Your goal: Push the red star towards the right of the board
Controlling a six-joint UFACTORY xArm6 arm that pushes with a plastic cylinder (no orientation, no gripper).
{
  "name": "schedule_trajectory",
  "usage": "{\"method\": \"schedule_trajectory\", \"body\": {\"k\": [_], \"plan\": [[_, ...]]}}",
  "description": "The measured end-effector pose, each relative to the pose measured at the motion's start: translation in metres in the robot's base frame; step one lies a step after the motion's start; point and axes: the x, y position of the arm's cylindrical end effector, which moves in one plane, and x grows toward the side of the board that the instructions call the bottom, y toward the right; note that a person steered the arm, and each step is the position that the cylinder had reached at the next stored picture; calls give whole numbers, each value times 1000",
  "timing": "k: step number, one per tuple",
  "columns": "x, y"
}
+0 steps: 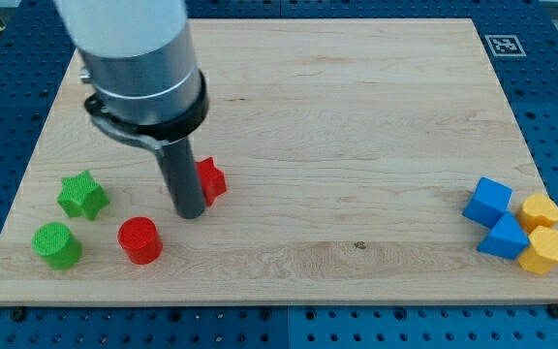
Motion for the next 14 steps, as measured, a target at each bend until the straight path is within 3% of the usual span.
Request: {"method": "schedule_trajectory", "body": {"k": [2,5,8,10,13,14], "plan": [[-19,8],[-42,-44],[-49,-14],[-75,41],[-40,40],[-39,68]]}}
